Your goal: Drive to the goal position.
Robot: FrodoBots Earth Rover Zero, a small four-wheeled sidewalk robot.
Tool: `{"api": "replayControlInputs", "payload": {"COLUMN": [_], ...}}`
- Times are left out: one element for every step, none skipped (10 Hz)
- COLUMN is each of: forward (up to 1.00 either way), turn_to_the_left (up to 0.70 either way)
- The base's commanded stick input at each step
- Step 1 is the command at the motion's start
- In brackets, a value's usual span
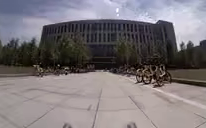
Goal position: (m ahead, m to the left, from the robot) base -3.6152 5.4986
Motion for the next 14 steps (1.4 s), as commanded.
{"api": "replayControlInputs", "payload": {"forward": [0.45, 0.45, 0.45, 0.45, 0.45, 0.45, 0.45, 0.45, 0.45, 0.45, 0.45, 0.45, 0.45, 0.45], "turn_to_the_left": [0.0, 0.0, 0.0, 0.0, 0.0, 0.0, 0.0, 0.0, 0.0, 0.0, 0.0, 0.0, 0.0, 0.0]}}
